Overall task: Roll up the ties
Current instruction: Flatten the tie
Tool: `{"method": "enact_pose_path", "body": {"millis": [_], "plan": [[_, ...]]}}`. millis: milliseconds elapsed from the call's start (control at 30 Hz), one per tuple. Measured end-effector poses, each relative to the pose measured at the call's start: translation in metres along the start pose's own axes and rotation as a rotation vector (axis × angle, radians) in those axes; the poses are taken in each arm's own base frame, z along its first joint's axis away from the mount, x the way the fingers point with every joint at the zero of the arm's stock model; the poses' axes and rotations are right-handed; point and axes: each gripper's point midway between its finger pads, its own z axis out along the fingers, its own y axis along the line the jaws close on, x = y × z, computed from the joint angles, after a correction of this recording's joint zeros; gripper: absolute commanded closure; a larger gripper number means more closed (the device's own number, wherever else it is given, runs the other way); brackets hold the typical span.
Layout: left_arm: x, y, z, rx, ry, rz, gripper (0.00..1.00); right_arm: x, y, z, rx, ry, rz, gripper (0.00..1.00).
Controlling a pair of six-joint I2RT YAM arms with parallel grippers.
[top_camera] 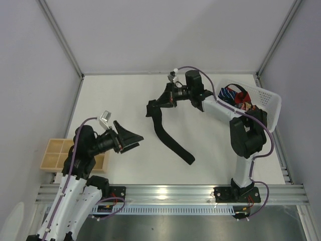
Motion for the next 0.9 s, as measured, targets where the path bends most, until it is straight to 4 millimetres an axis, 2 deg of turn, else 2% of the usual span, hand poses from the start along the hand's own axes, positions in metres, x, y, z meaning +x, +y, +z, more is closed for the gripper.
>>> {"method": "enact_pose_path", "body": {"millis": [133, 267, 400, 500, 667, 900], "plan": [[-0.015, -0.002, 0.010, 0.064, -0.072, -0.070, 0.07, 0.026, 0.026, -0.004, -0.098, 0.041, 0.037, 1.00], [-0.027, 0.005, 0.020, 0.092, -0.124, -0.179, 0.08, 0.052, 0.027, 0.001, -0.137, 0.091, 0.098, 1.00], [-0.040, 0.003, 0.025, 0.105, -0.161, -0.258, 0.09, 0.071, 0.027, 0.007, -0.148, 0.134, 0.129, 1.00], [-0.046, 0.002, 0.028, 0.111, -0.167, -0.369, 0.11, 0.080, 0.038, 0.010, -0.166, 0.157, 0.108, 1.00], [-0.045, 0.013, 0.032, 0.095, -0.159, -0.548, 0.15, 0.090, 0.055, 0.008, -0.192, 0.178, 0.056, 1.00], [-0.052, 0.013, 0.033, 0.100, -0.181, -0.654, 0.16, 0.100, 0.057, 0.010, -0.190, 0.204, 0.026, 1.00]]}}
